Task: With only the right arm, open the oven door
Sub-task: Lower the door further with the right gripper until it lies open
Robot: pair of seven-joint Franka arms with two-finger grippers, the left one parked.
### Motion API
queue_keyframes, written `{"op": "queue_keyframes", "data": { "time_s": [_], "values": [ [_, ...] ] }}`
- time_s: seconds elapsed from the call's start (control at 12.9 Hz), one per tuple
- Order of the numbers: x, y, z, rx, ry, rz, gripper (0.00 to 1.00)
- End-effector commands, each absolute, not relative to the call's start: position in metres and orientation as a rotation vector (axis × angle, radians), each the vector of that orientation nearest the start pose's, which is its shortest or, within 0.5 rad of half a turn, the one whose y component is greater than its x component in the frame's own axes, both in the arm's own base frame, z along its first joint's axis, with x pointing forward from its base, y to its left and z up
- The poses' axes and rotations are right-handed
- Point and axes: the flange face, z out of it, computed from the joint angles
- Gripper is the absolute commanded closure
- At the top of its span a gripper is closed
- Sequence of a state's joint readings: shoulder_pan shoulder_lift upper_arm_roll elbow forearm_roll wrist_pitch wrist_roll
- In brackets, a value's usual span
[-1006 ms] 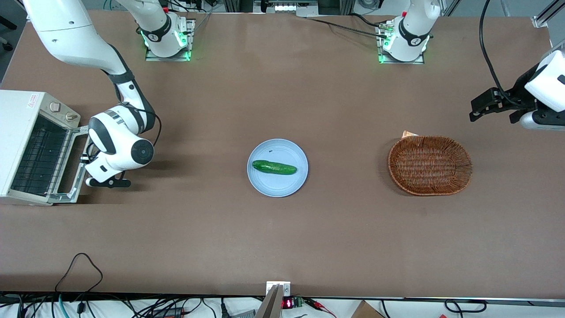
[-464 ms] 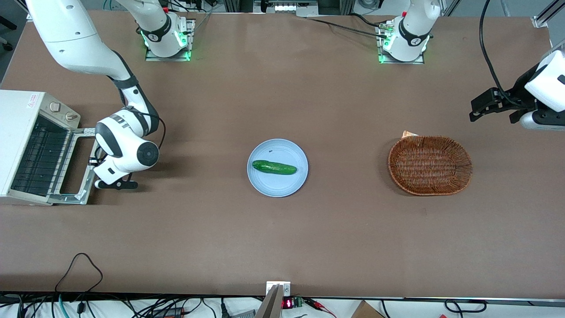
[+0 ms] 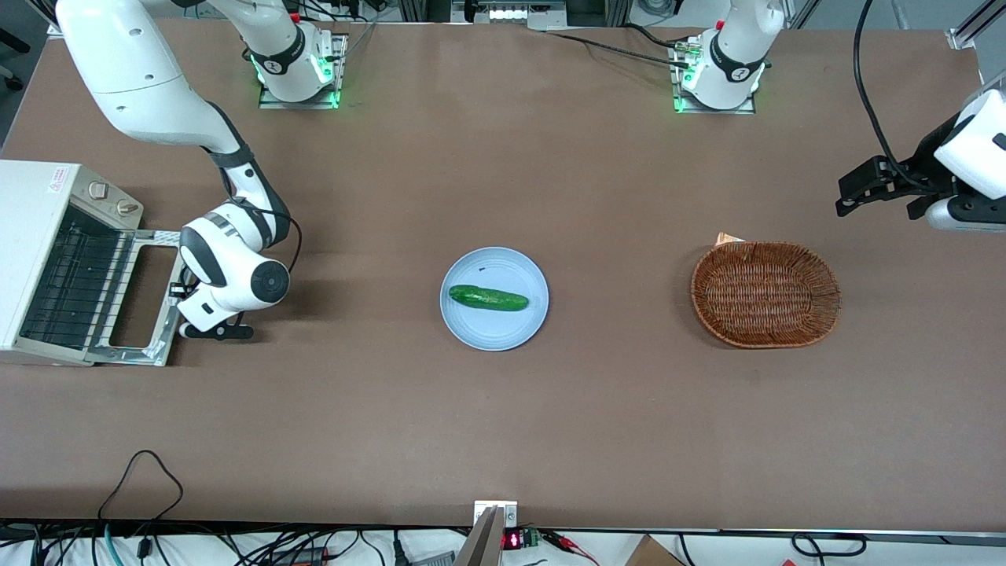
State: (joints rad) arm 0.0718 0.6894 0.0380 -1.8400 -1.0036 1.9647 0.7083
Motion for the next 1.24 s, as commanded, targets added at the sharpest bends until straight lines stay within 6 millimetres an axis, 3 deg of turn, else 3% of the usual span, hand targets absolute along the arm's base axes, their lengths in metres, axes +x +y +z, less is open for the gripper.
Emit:
{"op": "queue_keyframes", "data": {
  "time_s": [0.0, 0.23, 0.46, 0.54, 0.62, 0.7, 0.77, 0.85, 1.16],
  "values": [
    [0.600, 0.014, 0.134, 2.250, 0.073, -0.185, 1.00],
    [0.600, 0.016, 0.133, 2.263, 0.072, -0.185, 1.00],
    [0.605, 0.035, 0.146, 2.296, 0.038, -0.194, 0.99],
    [0.605, 0.035, 0.159, 2.314, -0.010, -0.214, 0.98],
    [0.605, 0.040, 0.171, 2.355, -0.023, -0.251, 0.91],
    [0.606, 0.043, 0.187, 2.404, -0.031, -0.277, 0.75],
    [0.607, 0.046, 0.203, 2.454, -0.040, -0.304, 0.11],
    [0.606, 0.050, 0.218, 2.474, -0.030, -0.329, 0.01],
    [0.622, 0.069, 0.307, 2.620, -0.135, -0.540, 0.01]
  ]
}}
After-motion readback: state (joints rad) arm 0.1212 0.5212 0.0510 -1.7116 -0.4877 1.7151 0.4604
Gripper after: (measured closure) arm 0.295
